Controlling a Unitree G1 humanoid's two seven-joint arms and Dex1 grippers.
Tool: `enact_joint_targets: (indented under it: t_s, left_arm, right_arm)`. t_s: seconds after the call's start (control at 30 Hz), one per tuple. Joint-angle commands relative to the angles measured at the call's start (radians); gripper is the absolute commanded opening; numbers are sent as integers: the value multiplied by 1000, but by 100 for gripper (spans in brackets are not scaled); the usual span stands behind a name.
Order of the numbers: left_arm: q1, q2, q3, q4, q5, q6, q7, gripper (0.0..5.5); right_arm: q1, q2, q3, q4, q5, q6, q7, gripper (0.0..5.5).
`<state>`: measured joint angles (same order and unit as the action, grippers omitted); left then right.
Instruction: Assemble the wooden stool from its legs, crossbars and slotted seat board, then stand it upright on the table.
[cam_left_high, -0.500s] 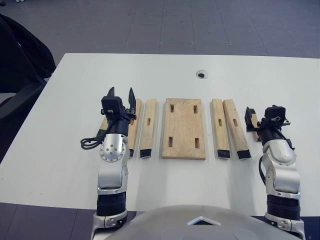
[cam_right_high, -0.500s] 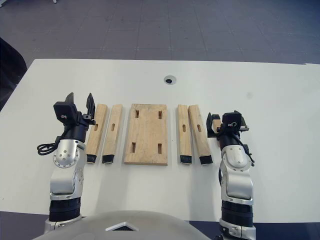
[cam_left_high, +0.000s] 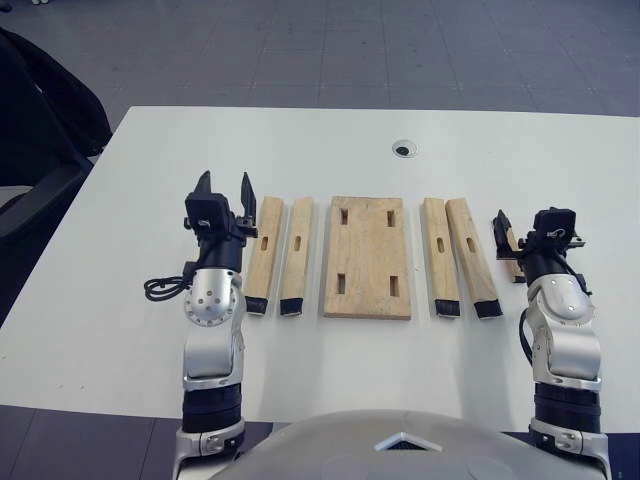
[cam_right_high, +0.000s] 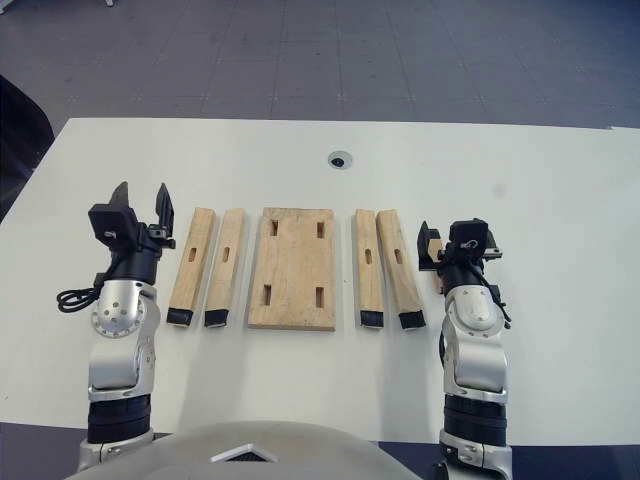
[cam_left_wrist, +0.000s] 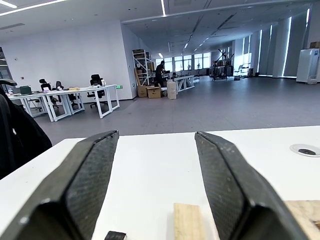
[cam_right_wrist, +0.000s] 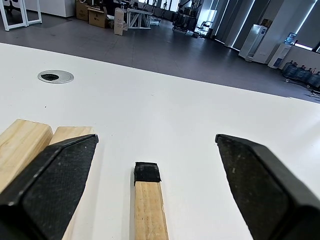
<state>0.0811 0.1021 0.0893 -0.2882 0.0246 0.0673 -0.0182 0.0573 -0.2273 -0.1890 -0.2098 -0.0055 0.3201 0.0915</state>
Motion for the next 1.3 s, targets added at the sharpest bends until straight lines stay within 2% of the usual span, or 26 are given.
enact_joint_targets:
  t_s: [0.03, 0.53, 0.63, 0.8, 0.93, 1.03, 1.3]
  left_arm:
    - [-25, 1, -20, 5, 6, 0, -9, 283]
    - [13, -35, -63, -17, 19, 4, 20, 283]
    - [0, -33, -52, -3, 18, -2, 16, 283]
    - [-32, -33, -62, 24, 22, -82, 2, 283]
    - [-51, -37, -71, 33, 19, -134, -5, 283]
    - [-53, -35, -76, 41, 23, -149, -3, 283]
    - [8, -42, -69, 28, 33, -122, 20, 283]
  right_arm:
    - [2, 11, 4, 14, 2, -4, -11, 435]
    - [34, -6, -30, 70, 84, 58, 48, 435]
    - [29, 27, -38, 73, 86, -4, 13, 435]
    - [-105, 53, 55, 108, -26, -228, -66, 435]
    - [-104, 86, 60, 91, -55, -284, -127, 435]
    - [-78, 79, 61, 92, -42, -249, -107, 435]
    - [75, 44, -59, 60, 97, 18, -23, 435]
